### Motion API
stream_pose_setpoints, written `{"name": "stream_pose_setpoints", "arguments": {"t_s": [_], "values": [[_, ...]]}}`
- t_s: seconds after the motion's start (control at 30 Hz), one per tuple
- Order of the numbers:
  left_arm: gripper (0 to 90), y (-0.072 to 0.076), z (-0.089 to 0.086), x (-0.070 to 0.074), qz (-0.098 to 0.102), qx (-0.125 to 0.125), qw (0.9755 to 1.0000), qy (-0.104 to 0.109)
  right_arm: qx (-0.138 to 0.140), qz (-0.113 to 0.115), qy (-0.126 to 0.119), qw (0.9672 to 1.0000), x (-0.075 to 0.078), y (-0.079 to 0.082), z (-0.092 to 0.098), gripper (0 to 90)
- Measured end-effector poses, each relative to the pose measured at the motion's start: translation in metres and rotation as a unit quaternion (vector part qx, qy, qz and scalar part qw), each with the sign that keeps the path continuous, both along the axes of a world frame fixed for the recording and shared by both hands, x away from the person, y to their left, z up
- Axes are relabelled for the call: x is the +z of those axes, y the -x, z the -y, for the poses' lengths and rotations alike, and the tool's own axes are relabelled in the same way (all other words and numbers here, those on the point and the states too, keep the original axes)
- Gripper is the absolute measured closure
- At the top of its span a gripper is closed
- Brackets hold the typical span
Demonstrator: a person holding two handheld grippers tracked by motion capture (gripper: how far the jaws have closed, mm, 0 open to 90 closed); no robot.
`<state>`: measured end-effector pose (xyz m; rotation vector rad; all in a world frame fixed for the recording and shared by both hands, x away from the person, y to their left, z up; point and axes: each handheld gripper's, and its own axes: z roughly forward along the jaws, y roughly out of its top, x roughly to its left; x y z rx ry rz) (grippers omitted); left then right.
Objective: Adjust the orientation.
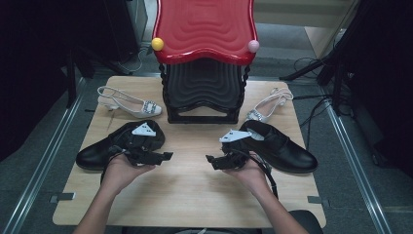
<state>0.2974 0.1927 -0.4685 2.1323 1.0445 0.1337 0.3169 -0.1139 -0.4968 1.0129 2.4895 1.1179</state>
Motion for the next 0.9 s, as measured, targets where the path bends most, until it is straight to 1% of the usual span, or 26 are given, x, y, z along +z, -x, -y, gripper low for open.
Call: {"name": "stream_pose_setpoints", "arguments": {"t_s": [0.03,0.07,0.1,0.2,0.27,0.33,0.37,0.43,0.53,0.63,0.67,0.7,0.77,0.8,0.9], "values": [[38.2,0.000,-0.001,0.000,0.000,-0.001,1.0000,0.006,0.000,0.000,-0.005,1.0000,0.001,0.001,0.000,22.0],[39.0,0.000,-0.001,0.001,0.003,-0.003,1.0000,0.007,0.001,0.006,-0.011,0.9999,0.003,0.002,0.001,22.9],[40.3,0.001,-0.002,0.002,0.007,-0.010,0.9999,0.011,0.001,0.008,-0.014,0.9999,0.003,0.002,0.000,23.7],[46.6,0.002,-0.004,0.006,0.011,-0.021,0.9994,0.025,0.002,0.005,-0.021,0.9998,0.003,0.001,0.000,24.1],[50.8,0.002,-0.005,0.009,0.010,-0.015,0.9995,0.024,0.006,0.005,-0.017,0.9998,0.002,0.000,0.000,23.9],[52.8,0.001,-0.006,0.013,0.005,-0.014,0.9997,0.018,0.004,0.016,-0.015,0.9998,0.003,0.001,0.002,24.9],[52.0,0.001,-0.007,0.014,0.001,-0.015,0.9997,0.016,0.003,0.022,-0.018,0.9996,0.003,0.001,0.003,26.3],[49.3,-0.001,-0.008,0.017,-0.007,-0.017,0.9997,0.018,0.004,0.022,-0.030,0.9993,0.004,0.003,0.005,28.8],[46.5,-0.002,-0.012,0.020,0.003,-0.009,0.9999,0.010,0.017,0.009,-0.030,0.9994,0.001,0.004,0.006,33.6],[43.1,-0.003,-0.017,0.025,0.006,-0.007,0.9999,0.008,0.031,-0.024,-0.032,0.9987,-0.003,0.003,0.006,35.3],[42.9,-0.004,-0.018,0.027,0.007,-0.007,0.9999,0.006,0.032,-0.028,-0.032,0.9986,-0.003,0.002,0.006,35.9],[44.9,-0.004,-0.019,0.028,0.006,-0.010,0.9999,0.003,0.032,-0.033,-0.033,0.9984,-0.003,0.003,0.006,36.2],[48.1,-0.004,-0.023,0.032,0.008,-0.012,0.9999,-0.005,0.032,-0.031,-0.028,0.9986,-0.003,0.004,0.007,36.0],[50.3,-0.005,-0.025,0.033,0.007,-0.010,0.9999,-0.006,0.033,-0.030,-0.028,0.9987,-0.002,0.004,0.007,36.0],[51.1,-0.007,-0.032,0.038,0.005,0.001,1.0000,-0.008,0.034,-0.029,-0.027,0.9986,-0.002,0.006,0.008,35.9]]}}
